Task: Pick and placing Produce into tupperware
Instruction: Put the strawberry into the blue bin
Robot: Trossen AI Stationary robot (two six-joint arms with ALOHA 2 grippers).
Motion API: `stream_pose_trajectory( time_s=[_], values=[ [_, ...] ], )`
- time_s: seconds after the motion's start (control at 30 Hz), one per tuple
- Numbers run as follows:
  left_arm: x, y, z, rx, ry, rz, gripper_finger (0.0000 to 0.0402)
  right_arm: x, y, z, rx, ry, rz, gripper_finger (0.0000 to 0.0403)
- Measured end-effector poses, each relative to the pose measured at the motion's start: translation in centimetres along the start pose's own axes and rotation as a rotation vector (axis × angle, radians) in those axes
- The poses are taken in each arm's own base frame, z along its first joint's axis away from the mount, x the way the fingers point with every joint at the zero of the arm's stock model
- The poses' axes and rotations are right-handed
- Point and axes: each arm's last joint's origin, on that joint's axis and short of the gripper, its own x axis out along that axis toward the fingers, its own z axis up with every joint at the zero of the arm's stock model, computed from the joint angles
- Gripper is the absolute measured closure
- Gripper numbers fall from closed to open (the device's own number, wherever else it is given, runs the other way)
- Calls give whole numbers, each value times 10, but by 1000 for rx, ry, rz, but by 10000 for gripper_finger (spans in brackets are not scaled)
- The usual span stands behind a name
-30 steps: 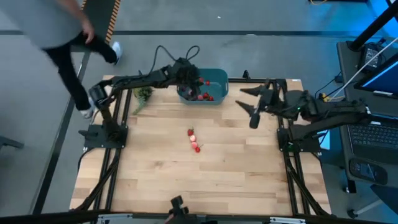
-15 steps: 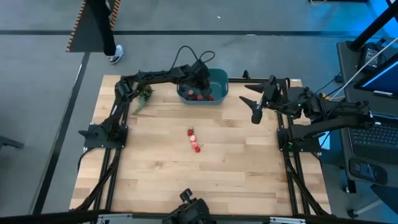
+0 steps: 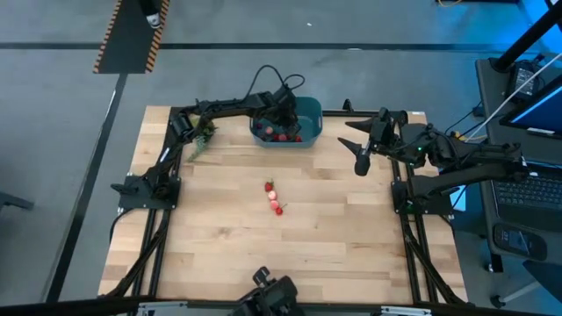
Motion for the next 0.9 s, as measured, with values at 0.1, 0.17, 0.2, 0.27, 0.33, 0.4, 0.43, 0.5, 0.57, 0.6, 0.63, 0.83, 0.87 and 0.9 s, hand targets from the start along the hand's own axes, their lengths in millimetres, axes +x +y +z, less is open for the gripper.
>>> stream_pose_trajectory(
  time_s=[0.1,0.17,0.2,0.27,0.33,0.4,0.43,0.5,0.57,0.6,0.63,0.83,0.87,0.9],
  values=[
    [0,3,-2,-48,42,-61,263,0,0,0,0,2,0,162],
    [0,5,-4,-59,75,-75,262,0,0,0,-1,3,0,162],
    [-1,6,-6,-63,97,-70,263,0,0,0,-2,4,0,162],
    [-1,10,-9,-72,127,-62,263,0,0,-1,-3,7,0,162],
    [-1,15,-9,-85,142,-74,262,0,0,-1,-3,8,1,162],
    [-2,20,-9,-95,152,-82,262,0,0,-1,-4,9,1,162],
    [-1,22,-9,-99,157,-82,261,0,0,-1,-4,9,1,162],
    [1,23,-10,-102,163,-84,261,0,0,-1,-3,10,1,162],
    [1,25,-11,-101,167,-88,261,0,0,-1,14,13,2,162],
    [1,24,-10,-98,168,-94,261,0,0,-2,19,16,2,162],
    [1,24,-10,-99,170,-106,260,0,0,-2,19,19,3,162],
    [0,21,-11,-98,185,-170,232,0,0,-3,15,27,3,162],
    [1,21,-11,-94,185,-169,225,0,0,-3,15,27,3,162],
    [1,20,-11,-86,184,-167,219,0,0,-3,14,27,3,162]
  ],
)
